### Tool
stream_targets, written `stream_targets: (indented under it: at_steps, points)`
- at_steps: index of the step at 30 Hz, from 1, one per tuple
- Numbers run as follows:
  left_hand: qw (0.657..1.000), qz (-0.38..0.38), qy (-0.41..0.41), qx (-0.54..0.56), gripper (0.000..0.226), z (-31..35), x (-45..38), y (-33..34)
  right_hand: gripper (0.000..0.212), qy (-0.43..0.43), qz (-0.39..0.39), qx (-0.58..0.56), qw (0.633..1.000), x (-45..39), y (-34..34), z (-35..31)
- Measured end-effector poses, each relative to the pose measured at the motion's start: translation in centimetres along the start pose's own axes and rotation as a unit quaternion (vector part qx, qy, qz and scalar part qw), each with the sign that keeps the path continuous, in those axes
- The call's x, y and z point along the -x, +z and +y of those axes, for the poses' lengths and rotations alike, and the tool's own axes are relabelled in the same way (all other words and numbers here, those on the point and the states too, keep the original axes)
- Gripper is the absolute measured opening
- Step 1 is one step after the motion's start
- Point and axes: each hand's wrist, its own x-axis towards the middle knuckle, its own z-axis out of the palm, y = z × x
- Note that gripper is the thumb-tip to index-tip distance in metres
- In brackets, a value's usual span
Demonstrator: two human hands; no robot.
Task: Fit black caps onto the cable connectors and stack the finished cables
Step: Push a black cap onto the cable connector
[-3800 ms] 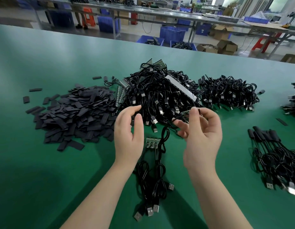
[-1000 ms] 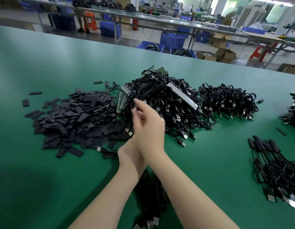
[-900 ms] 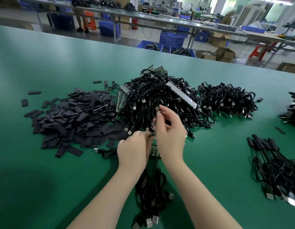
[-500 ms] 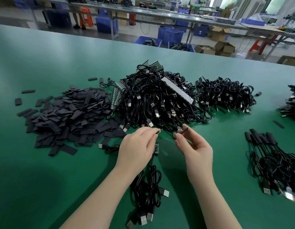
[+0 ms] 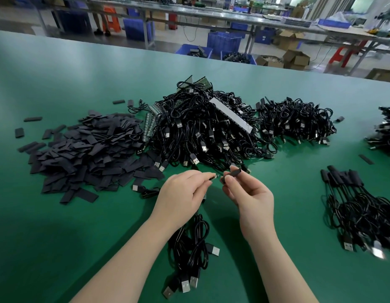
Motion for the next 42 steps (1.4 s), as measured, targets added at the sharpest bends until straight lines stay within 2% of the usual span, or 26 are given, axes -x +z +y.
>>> stream_targets:
  at_steps: [8, 17, 25, 36, 42]
  points:
    - [1.000, -0.015, 0.013, 0.003, 0.029, 0.12, -0.01, -0.13, 0.028, 0.005, 0.010, -0.029, 1.000, -0.10, -0.05, 0.04]
    - [1.000, -0.020, 0.013, 0.008, 0.029, 0.20, 0.02, -0.18, 0.026, -0.022, -0.008, 0.003, 1.000, 0.00, -0.15, 0.20]
    - [1.000, -0.012, 0.004, 0.004, 0.030, 0.21, 0.11, -0.17, 0.029, -0.065, -0.017, 0.092, 0.993, -0.11, -0.39, -0.12]
    - [1.000, -0.015, 0.015, 0.016, 0.027, 0.14, 0.00, -0.21, 0.030, -0.076, -0.007, 0.103, 0.992, -0.01, -0.30, -0.01]
    - [1.000, -0.011, 0.011, 0.018, 0.027, 0.17, 0.06, -0.25, 0.027, -0.050, -0.020, 0.102, 0.993, -0.34, -0.62, 0.23]
